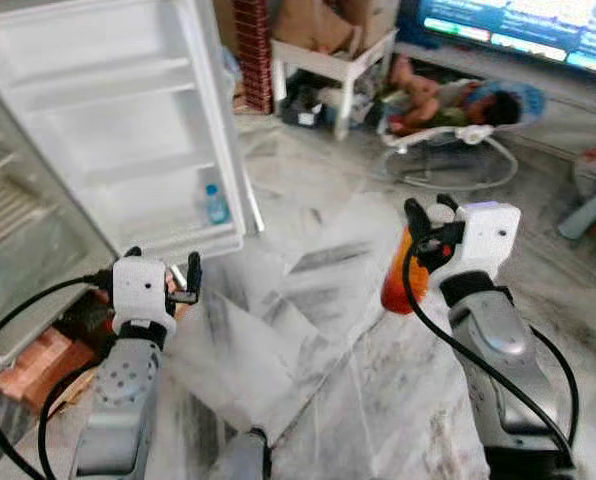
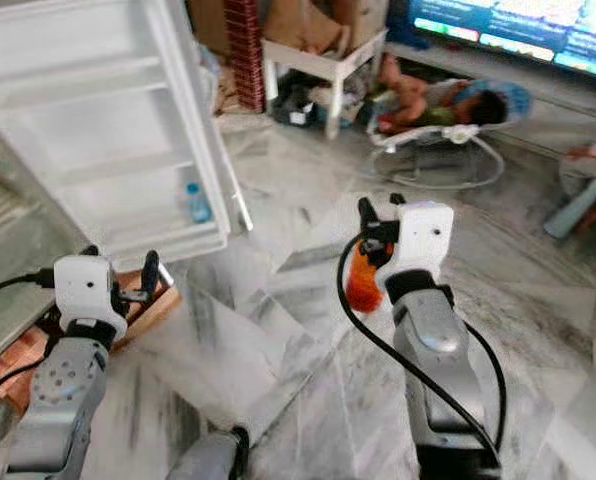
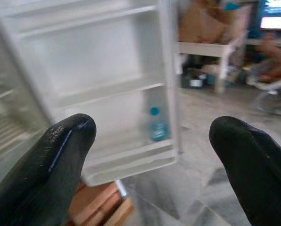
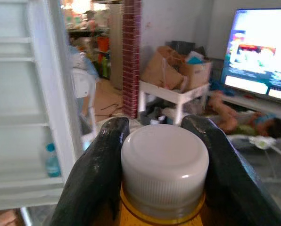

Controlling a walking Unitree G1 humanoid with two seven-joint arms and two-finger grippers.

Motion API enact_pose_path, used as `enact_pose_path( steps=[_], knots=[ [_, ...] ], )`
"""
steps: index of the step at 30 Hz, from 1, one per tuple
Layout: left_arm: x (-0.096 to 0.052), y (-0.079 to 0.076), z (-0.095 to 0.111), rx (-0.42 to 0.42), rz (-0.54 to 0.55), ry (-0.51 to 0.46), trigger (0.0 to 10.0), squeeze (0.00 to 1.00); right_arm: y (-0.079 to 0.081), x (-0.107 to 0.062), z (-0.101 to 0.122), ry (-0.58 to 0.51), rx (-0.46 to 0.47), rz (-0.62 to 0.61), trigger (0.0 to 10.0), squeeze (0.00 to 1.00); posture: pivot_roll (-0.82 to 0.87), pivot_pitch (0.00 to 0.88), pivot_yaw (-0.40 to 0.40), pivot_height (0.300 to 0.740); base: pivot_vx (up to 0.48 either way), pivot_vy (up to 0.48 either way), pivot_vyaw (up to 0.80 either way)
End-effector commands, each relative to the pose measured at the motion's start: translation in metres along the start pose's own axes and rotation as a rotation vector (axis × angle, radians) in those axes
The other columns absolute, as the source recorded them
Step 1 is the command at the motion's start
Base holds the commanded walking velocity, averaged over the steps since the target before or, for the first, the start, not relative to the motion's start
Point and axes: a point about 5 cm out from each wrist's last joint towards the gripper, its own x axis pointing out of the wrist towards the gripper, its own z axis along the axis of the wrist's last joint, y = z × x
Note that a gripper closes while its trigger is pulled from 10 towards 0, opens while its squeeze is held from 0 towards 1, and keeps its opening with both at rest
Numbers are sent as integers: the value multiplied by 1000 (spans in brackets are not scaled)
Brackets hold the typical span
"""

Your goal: Restocking fridge

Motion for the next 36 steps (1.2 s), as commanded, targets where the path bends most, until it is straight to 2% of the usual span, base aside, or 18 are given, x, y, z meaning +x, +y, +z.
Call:
enact_pose_path(
  steps=[1,8,10,12,22,25,28,33,36],
  knots=[
    [-1,1,0,7,10,5,10000,0,4,2,7,-28,5,20,10000,0,124,99,-31,740,0,0,800],
    [-2,-1,-1,9,6,15,10000,0,5,5,7,-22,10,29,10000,0,124,111,-29,740,0,0,800],
    [-2,-1,-2,11,-5,28,10000,0,5,6,4,-7,32,21,10000,0,120,114,-28,740,0,0,400],
    [-2,-5,-2,-5,-24,31,10000,0,2,7,2,11,106,-19,10000,0,118,119,-27,740,0,142,0],
    [-1,-13,4,-18,-33,10,10000,0,7,9,3,22,96,11,10000,0,116,125,-29,740,0,480,0],
    [0,-14,8,-25,-47,-5,10000,0,8,12,2,50,117,-19,10000,0,116,131,-29,740,0,467,0],
    [0,-15,7,-48,-44,4,10000,0,9,12,3,3,133,22,10000,0,114,131,-29,740,0,459,0],
    [0,-18,8,-31,-74,-1,10000,0,8,11,-1,44,137,12,10000,0,108,128,-32,740,0,440,0],
    [0,-19,8,-22,-80,-2,10000,0,8,11,1,27,149,11,10000,0,108,127,-33,740,0,420,0]
  ],
)
